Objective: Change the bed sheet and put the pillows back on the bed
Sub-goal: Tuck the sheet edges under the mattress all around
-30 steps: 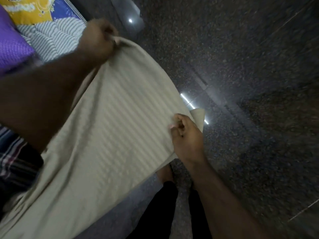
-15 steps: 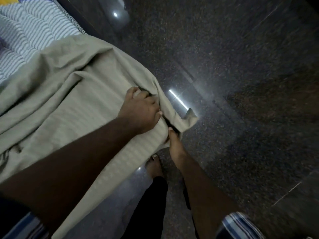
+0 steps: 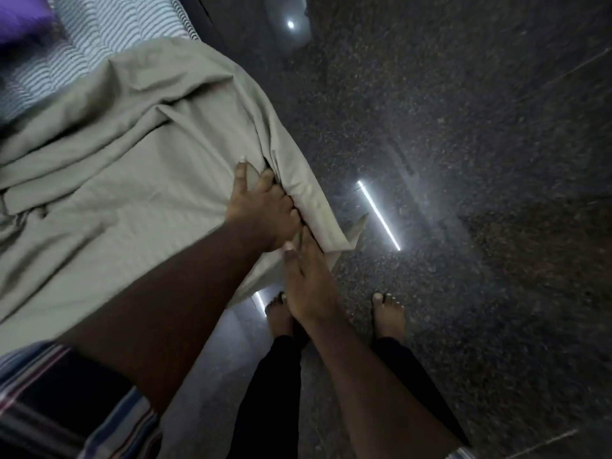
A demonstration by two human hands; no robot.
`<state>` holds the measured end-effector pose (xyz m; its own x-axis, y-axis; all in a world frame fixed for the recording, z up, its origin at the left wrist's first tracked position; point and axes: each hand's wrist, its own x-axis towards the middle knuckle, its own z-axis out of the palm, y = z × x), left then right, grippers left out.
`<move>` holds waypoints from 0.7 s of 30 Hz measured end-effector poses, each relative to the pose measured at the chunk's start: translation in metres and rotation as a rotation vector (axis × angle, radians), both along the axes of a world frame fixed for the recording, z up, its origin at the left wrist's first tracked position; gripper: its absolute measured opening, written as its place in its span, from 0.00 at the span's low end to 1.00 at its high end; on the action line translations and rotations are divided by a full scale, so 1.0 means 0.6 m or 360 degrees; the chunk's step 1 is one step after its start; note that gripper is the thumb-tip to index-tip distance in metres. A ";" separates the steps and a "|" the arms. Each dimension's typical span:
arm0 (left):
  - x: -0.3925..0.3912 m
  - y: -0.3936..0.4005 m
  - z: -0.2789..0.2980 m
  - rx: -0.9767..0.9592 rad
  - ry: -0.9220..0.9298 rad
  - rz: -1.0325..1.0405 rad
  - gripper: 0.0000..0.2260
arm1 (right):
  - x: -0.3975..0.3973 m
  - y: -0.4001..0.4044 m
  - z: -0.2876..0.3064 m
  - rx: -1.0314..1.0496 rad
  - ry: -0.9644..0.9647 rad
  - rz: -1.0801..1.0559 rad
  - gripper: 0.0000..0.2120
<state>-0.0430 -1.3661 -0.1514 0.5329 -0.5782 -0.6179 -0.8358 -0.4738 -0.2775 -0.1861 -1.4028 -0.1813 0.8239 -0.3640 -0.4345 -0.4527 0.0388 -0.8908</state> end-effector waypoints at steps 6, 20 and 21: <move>-0.005 0.050 0.024 -0.0756 -0.0155 0.0038 0.19 | 0.057 -0.014 -0.126 0.1022 0.0364 -0.0424 0.42; -0.112 0.008 -0.059 -0.0285 -0.0374 -0.0139 0.21 | -0.092 0.005 -0.135 -0.0455 -0.0052 -0.0272 0.19; -0.115 0.003 -0.064 -0.0235 -0.0403 -0.0119 0.21 | -0.076 0.006 -0.138 -0.0422 -0.0024 -0.0250 0.19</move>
<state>-0.1123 -1.3643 -0.1896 0.6118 -0.6955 -0.3770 -0.7830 -0.4643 -0.4140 -0.2318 -1.3990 -0.2640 0.7543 -0.5863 -0.2954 -0.4462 -0.1277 -0.8858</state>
